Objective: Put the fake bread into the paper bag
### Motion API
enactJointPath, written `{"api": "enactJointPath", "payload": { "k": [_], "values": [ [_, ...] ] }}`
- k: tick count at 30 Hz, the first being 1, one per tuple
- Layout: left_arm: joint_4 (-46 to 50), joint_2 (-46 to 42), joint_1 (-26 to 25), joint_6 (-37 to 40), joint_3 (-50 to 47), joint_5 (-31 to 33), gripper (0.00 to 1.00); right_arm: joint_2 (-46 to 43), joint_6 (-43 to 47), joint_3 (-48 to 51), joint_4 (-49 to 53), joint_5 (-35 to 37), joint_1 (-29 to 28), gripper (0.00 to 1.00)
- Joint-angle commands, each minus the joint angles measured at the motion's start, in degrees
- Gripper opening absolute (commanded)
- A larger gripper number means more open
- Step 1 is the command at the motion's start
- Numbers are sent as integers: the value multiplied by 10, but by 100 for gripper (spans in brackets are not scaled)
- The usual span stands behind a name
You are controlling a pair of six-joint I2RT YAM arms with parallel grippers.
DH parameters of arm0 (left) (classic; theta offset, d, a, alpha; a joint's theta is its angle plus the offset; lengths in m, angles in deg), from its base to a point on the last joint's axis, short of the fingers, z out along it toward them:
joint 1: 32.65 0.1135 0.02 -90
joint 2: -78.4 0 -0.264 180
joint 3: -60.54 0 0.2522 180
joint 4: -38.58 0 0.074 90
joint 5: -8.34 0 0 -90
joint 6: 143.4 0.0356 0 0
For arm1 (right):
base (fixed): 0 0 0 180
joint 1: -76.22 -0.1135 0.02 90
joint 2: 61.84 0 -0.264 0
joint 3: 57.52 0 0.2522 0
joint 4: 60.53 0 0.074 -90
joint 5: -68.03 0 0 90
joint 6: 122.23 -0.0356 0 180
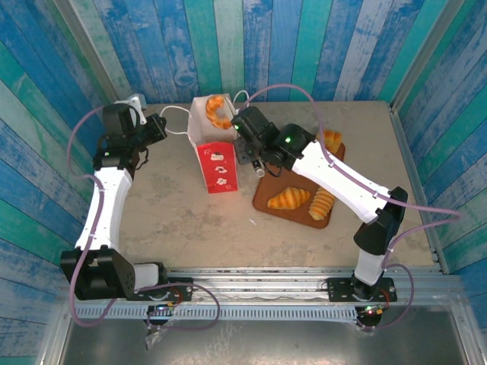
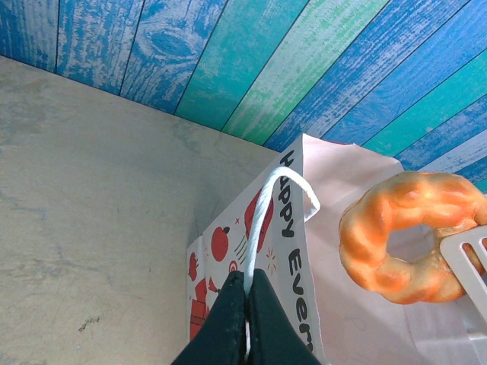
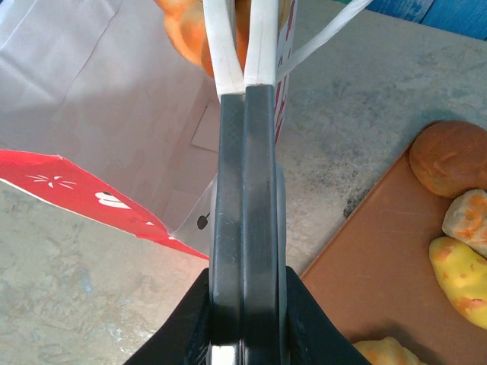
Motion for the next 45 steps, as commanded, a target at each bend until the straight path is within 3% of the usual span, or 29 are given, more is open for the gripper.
{"api": "enactJointPath", "payload": {
  "k": [1, 13, 20, 39, 45],
  "values": [
    [2, -28, 3, 5, 2, -5, 0, 8, 2, -9, 9, 4, 1, 10],
    [1, -31, 3, 5, 1, -13, 0, 8, 4, -13, 5, -10, 2, 30],
    [1, -31, 3, 6, 2, -12, 0, 8, 5, -11, 1, -14, 3, 37],
    [-2, -32, 3, -6, 11, -40, 0, -33, 16, -8, -51, -56, 2, 35],
    [-7, -28, 3, -16, 20, -68, 6, -67, 22, -13, -71, -85, 2, 35]
  ]
}}
